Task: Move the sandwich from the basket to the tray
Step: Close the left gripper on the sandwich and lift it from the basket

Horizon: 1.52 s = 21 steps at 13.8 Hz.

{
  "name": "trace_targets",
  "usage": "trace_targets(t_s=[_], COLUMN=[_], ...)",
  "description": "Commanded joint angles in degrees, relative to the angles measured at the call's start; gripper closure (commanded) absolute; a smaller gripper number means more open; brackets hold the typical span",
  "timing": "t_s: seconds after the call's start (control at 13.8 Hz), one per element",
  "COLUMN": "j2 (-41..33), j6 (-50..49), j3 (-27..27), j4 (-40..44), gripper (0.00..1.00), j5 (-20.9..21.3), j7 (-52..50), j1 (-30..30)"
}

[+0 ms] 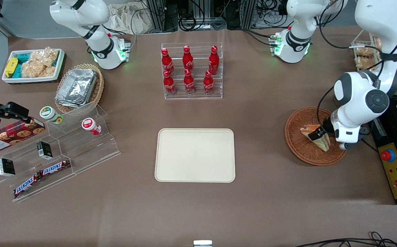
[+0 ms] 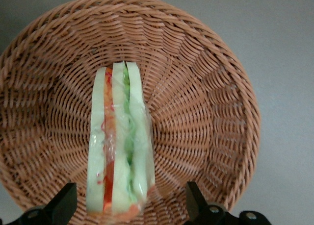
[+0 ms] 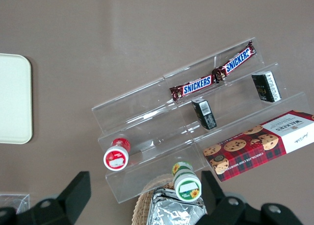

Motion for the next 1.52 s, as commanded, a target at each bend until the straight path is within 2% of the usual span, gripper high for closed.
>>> trace_targets(t_s=[0.0, 0.07, 0.29, 0.43, 0.51, 0.72, 0.94, 1.45], j2=[2.2, 3.1, 4.4, 3.6, 1.5, -5.3, -5.6, -3.3], j6=[3.2, 3.8, 4.4, 3.9, 1.7, -11.8, -21.4, -22.7], j3=[1.3, 1.6, 1.6, 1.6, 1.5, 0.8, -6.2, -20.5], j4=[0.0, 0.1, 0.2, 0.4, 0.7, 5.6, 13.6, 16.6], gripper=[0.0, 0.08, 0.64, 0.96, 1.0, 1.0, 1.0, 1.0], j5=[1.6, 1.5, 1.7, 1.7, 1.7, 0.9, 0.5, 0.6], j7=[-1.3, -1.3, -1.2, 0.0, 0.7, 5.4, 6.7, 4.2], j1=[0.2, 0.2, 0.2, 0.2, 0.1, -0.7, -0.9, -1.0])
